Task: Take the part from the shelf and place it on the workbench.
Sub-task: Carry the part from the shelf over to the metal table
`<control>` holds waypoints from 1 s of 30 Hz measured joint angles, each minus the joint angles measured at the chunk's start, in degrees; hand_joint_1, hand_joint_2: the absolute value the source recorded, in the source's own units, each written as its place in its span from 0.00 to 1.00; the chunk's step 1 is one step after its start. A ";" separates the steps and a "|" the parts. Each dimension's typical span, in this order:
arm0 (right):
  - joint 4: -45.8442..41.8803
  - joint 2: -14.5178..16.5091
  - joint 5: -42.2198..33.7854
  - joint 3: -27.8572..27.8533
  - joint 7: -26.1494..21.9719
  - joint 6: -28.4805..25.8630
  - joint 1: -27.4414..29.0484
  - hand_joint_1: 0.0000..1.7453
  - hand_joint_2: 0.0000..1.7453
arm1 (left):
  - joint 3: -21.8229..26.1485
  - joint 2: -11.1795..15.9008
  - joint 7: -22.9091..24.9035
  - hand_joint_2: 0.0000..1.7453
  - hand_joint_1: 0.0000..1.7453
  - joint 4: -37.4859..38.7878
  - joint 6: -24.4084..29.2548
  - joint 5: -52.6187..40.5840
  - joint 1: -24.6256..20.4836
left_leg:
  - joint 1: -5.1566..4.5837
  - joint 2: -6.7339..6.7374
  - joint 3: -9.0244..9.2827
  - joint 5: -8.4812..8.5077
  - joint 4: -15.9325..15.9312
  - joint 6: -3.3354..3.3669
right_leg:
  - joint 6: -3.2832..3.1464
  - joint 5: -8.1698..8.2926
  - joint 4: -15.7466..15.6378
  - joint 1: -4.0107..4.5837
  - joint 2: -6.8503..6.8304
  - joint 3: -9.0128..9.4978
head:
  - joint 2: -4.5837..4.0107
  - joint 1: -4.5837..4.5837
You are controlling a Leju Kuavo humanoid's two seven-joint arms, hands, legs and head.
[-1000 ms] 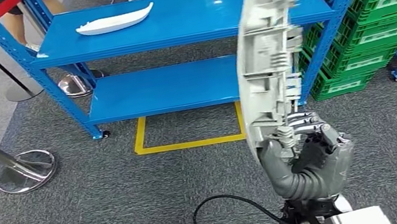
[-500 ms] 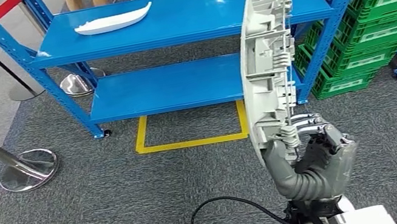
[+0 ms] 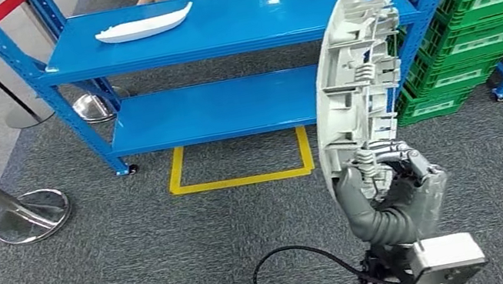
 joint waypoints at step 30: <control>0.22 -0.04 -5.72 -1.22 0.55 9.97 1.66 1.00 1.00 | 0.74 -0.19 5.67 1.00 0.00 0.00 6.96 -4.11 -0.38 | -0.21 -0.16 -0.92 0.14 0.63 -0.05 | -0.46 -1.00 0.88 0.17 0.16 0.04 | 0.00 0.07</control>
